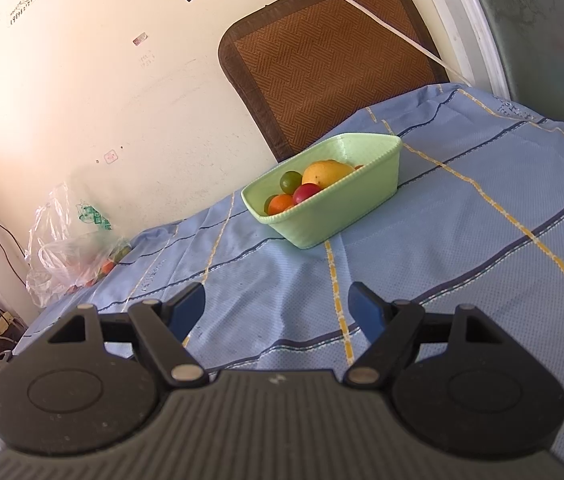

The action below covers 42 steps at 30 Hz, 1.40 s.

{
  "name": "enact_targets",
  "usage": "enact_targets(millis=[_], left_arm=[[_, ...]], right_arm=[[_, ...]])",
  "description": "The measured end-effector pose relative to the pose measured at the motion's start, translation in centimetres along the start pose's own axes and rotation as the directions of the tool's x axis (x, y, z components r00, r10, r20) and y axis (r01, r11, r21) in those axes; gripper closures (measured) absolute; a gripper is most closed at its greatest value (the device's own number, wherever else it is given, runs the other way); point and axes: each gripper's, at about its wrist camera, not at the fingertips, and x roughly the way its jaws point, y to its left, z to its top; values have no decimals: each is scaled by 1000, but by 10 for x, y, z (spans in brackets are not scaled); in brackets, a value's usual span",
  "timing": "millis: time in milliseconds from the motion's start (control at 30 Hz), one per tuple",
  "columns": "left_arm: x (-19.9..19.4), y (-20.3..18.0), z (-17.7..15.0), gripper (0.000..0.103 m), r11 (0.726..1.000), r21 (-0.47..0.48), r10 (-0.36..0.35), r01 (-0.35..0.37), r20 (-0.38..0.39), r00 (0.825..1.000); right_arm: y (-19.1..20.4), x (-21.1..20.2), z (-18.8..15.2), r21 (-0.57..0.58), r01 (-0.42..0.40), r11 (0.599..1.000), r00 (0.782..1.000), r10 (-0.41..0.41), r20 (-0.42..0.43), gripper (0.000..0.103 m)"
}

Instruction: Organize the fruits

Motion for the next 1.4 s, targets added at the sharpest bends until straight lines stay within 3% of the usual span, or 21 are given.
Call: enact_targets(millis=[600,1400], left_arm=[[0,-4,1,0,998,-2,-67,67,-16,998],[-4,-8,0,0,995,-1,-103,103,-38,994]], right_arm=[[1,1,0,-8,-1,1000,1000,1,1,22],[1,-3,0,-5,0,1000,1000,0,7,22]])
